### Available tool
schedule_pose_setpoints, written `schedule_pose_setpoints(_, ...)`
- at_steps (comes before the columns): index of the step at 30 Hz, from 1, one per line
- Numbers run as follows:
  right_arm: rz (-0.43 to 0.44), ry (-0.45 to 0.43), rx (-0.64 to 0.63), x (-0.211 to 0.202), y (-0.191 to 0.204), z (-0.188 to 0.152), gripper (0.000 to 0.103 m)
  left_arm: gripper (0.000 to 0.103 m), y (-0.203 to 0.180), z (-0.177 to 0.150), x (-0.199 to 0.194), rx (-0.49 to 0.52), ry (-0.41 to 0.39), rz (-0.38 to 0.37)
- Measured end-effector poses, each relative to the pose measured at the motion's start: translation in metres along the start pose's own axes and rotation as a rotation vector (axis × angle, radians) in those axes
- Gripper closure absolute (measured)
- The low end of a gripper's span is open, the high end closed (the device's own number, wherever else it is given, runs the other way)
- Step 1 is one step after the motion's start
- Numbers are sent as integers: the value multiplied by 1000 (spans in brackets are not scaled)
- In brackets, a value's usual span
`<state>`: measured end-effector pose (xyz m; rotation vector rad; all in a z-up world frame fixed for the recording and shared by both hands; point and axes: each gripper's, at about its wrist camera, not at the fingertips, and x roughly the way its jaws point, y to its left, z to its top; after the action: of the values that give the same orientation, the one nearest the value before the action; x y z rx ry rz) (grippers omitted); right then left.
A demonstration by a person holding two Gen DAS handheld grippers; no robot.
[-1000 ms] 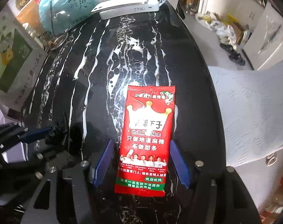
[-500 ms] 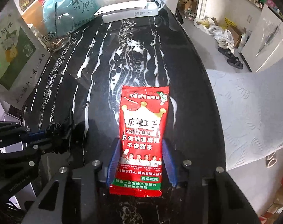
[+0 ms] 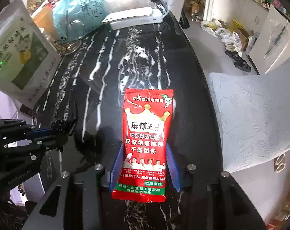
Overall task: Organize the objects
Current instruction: 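Carry the black scrunchie and red snack pack with both grippers to the gift box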
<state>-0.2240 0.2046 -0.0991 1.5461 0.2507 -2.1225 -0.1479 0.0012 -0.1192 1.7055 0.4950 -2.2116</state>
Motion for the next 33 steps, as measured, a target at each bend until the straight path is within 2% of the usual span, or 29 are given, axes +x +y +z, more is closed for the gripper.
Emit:
schedule_pose_setpoints(13,62,-28,-239,-26,37,30,59,91,8,-5,-48,-112,-79,57)
schedule_pose_setpoints(21,126,-27,-379,-35,60,24,59,91,9,-18,-59,-202,-101,102)
schedule_pose_setpoints(33,207,-22,-549,-46,88,7,59,91,9,-61,-78,-365,-144,140)
